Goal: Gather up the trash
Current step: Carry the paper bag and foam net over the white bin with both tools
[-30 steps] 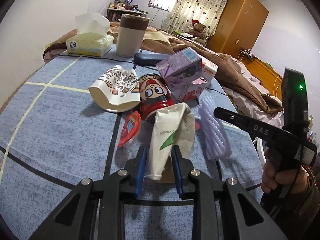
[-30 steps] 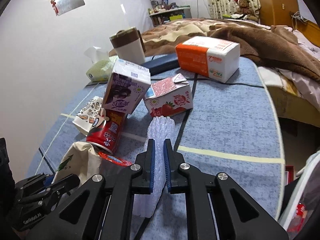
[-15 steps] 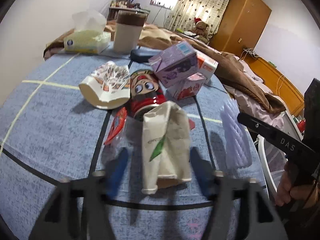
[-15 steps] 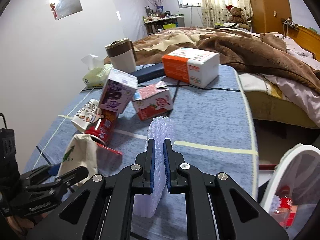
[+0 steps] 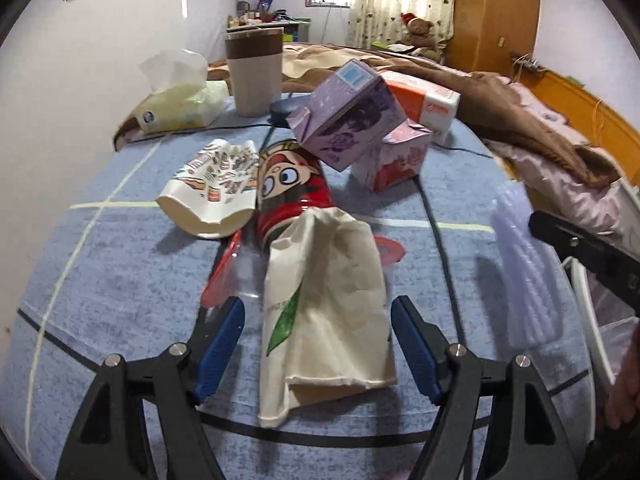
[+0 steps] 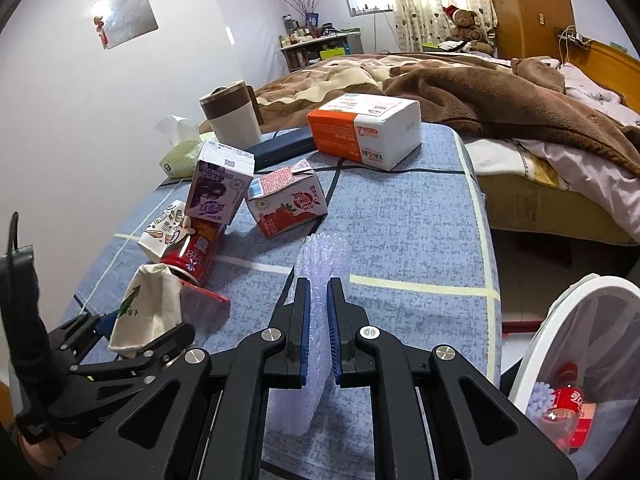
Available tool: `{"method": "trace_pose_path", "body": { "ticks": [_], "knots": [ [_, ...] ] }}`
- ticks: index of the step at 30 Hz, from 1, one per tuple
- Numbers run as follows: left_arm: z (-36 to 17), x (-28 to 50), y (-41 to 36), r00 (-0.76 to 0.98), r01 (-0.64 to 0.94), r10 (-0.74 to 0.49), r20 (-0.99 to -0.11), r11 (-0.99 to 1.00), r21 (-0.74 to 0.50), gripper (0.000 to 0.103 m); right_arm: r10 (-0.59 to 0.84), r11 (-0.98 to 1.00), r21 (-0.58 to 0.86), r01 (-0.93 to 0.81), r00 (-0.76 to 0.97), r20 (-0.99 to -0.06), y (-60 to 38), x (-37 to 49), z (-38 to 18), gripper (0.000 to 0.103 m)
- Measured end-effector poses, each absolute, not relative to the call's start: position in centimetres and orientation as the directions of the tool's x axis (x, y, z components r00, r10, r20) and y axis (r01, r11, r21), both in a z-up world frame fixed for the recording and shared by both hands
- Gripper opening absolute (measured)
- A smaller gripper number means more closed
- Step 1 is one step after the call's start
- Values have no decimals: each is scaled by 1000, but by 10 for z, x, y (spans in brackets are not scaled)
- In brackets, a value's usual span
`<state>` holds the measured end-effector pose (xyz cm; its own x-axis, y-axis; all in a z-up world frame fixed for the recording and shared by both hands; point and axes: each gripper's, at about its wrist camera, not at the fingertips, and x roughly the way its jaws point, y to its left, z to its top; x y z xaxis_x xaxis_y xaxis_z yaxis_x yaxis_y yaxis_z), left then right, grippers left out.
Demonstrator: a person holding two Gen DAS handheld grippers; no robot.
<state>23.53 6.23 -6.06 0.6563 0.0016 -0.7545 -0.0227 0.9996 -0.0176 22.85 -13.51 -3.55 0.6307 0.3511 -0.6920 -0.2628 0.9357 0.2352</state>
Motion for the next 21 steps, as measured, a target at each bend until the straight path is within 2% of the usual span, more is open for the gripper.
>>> {"method": "trace_pose_path", "body": {
  "ticks": [2,5,8,21],
  "knots": [
    [-59,236,61,660,0,-33,-751,999,-44,76,352,935,234,-265,632,-691,-135,227,-36,8],
    [-58,236,62,658,1,-41,-751,999,-53,58,353,935,236,-266,632,-690,-135,226,-36,8],
    [-55,231,63,668,15,-54,-742,998,-59,49,351,936,235,-263,636,-687,-137,224,-35,8],
    [-24,206,67,728,49,-112,-677,993,-111,48,347,938,256,-235,677,-649,-151,208,-18,8]
  ]
}}
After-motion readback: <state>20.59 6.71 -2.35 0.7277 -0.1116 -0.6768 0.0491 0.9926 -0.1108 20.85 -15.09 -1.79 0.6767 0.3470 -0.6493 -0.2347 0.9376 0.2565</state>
